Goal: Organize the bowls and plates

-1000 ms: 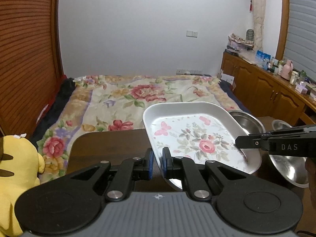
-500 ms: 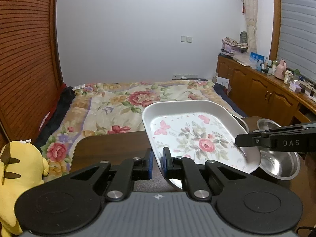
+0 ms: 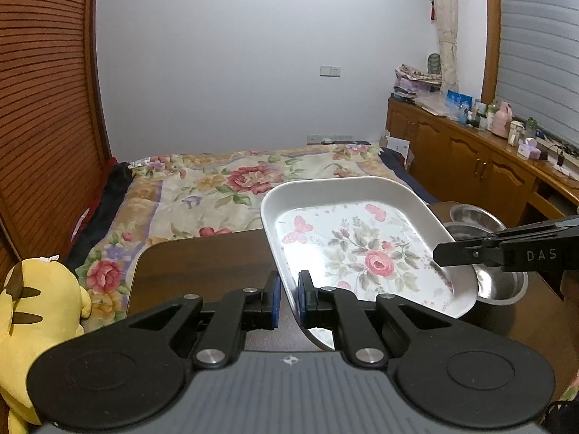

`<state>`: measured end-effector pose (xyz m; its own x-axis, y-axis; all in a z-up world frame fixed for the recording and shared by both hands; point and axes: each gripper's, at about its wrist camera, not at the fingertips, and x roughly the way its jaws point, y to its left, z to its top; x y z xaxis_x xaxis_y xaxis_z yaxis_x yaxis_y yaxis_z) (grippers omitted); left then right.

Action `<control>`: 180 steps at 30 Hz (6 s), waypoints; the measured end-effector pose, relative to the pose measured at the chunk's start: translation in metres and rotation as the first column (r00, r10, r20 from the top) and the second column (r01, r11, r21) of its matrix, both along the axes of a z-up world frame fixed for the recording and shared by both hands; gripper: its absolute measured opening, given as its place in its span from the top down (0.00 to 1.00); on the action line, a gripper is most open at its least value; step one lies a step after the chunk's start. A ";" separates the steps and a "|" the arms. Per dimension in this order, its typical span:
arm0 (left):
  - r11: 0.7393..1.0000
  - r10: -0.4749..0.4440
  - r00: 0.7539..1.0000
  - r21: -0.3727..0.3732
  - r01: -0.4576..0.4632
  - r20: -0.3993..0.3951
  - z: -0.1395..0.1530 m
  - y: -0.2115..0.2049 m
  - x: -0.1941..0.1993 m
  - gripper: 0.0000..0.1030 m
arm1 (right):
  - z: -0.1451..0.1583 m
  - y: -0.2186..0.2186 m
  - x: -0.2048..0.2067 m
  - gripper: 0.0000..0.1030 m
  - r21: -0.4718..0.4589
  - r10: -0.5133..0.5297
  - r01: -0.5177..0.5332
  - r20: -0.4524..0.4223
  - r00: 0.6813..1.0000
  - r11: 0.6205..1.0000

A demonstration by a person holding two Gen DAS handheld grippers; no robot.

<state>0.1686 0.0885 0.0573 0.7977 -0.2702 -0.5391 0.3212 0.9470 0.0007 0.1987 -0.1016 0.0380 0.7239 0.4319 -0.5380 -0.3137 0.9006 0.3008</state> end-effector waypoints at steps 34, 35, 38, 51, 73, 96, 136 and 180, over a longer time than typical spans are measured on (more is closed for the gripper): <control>1.000 -0.004 0.996 -0.023 0.002 -0.092 -0.052 0.010 -0.069 0.90 | -0.034 0.005 -0.068 0.90 -0.037 0.113 -0.115 -0.040 0.993 0.993; 1.000 -0.004 0.995 -0.025 0.002 -0.098 -0.055 0.010 -0.071 0.90 | -0.036 0.005 -0.070 0.90 -0.039 0.115 -0.117 -0.042 0.992 0.992; 1.000 -0.004 0.993 -0.026 0.001 -0.116 -0.064 0.009 -0.075 0.90 | -0.042 0.004 -0.075 0.90 -0.042 0.114 -0.116 -0.043 0.993 0.992; 1.000 0.016 0.991 -0.004 -0.016 -0.131 -0.079 0.005 -0.077 0.90 | -0.063 0.008 -0.082 0.90 -0.081 0.099 -0.102 -0.048 0.994 0.991; 0.993 0.044 0.994 0.114 -0.033 -0.097 -0.099 -0.006 -0.076 0.88 | -0.078 0.033 -0.108 0.87 -0.216 0.051 -0.028 0.100 0.994 0.976; 0.998 0.060 0.998 0.020 -0.059 -0.035 -0.078 -0.009 -0.071 0.59 | -0.071 0.006 -0.126 0.66 -0.097 -0.036 0.059 0.223 0.974 0.994; 0.988 -0.140 0.990 -0.071 0.138 -0.019 -0.061 -0.180 0.035 0.41 | -0.074 -0.140 -0.073 0.49 -0.059 -0.417 0.439 0.224 0.881 0.896; 0.984 -0.174 0.978 -0.048 0.170 -0.118 -0.086 -0.190 0.057 0.78 | -0.086 -0.162 -0.035 0.74 0.052 -0.342 0.339 0.056 0.938 0.939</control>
<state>0.2257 -0.1019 -0.0287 0.6669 -0.4195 -0.6158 0.4750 0.8761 -0.0823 0.1634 -0.2640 -0.0476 0.8636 0.1741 -0.4732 -0.0100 0.9442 0.3292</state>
